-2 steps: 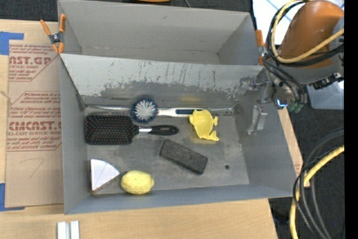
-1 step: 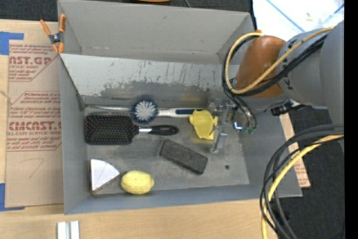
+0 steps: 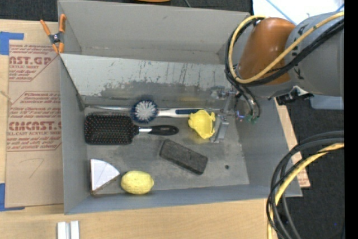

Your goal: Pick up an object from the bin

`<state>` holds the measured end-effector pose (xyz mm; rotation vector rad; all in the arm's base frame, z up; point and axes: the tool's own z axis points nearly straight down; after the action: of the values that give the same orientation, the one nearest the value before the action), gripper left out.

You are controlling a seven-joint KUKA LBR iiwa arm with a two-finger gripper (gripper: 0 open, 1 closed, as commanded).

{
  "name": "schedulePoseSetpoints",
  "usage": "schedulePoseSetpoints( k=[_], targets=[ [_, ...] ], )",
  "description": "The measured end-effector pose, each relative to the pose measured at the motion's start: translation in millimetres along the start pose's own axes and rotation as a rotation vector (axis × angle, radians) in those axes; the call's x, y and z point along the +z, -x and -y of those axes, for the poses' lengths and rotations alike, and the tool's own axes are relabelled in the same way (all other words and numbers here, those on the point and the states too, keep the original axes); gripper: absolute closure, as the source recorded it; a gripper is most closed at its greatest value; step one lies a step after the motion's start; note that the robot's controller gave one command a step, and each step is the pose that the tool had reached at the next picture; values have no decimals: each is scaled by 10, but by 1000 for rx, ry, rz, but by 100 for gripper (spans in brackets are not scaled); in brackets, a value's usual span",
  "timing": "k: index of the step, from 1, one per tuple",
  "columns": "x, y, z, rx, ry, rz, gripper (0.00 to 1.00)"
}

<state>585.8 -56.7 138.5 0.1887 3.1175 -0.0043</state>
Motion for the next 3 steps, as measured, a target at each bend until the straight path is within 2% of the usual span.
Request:
schedulePoseSetpoints(
  k=[1,2,3],
  targets=[
    [394,25,-55,-70,2,-21,0],
    [688,-21,-103,113,0,-1,0],
    [679,75,-32,175,1,-13,100]
  ],
)
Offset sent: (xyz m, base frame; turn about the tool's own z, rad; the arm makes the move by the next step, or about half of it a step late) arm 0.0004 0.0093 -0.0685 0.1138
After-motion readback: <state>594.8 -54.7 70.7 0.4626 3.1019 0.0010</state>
